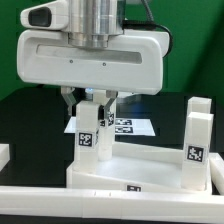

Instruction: Assemble desk

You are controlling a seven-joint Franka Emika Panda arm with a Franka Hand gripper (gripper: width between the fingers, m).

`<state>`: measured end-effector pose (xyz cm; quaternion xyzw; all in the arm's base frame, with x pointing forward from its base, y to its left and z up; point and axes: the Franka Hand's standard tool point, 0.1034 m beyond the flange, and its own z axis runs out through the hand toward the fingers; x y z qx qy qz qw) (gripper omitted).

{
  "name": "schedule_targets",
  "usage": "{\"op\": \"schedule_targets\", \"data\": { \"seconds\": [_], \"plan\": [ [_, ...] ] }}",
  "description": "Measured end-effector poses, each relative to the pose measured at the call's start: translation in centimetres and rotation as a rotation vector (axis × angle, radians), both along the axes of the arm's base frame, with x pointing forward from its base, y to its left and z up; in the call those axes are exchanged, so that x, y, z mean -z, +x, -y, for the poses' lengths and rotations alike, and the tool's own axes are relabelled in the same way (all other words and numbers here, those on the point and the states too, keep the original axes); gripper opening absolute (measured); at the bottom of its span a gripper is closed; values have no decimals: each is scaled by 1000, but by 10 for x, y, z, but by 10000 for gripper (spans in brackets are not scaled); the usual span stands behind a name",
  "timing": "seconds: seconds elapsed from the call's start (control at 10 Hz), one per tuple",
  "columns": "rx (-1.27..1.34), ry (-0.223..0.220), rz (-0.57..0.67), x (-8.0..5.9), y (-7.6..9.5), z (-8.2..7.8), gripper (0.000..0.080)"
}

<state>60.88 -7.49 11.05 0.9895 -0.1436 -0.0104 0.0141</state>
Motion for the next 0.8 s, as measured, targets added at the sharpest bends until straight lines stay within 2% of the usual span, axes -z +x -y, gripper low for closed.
{"op": "schedule_targets", "data": {
  "seconds": [0.6,0.7,0.8],
  "plan": [
    [374,5,1,0,-6,6,308],
    [414,7,3,1,-6,6,393],
    [406,7,2,1,-6,6,540]
  ]
}}
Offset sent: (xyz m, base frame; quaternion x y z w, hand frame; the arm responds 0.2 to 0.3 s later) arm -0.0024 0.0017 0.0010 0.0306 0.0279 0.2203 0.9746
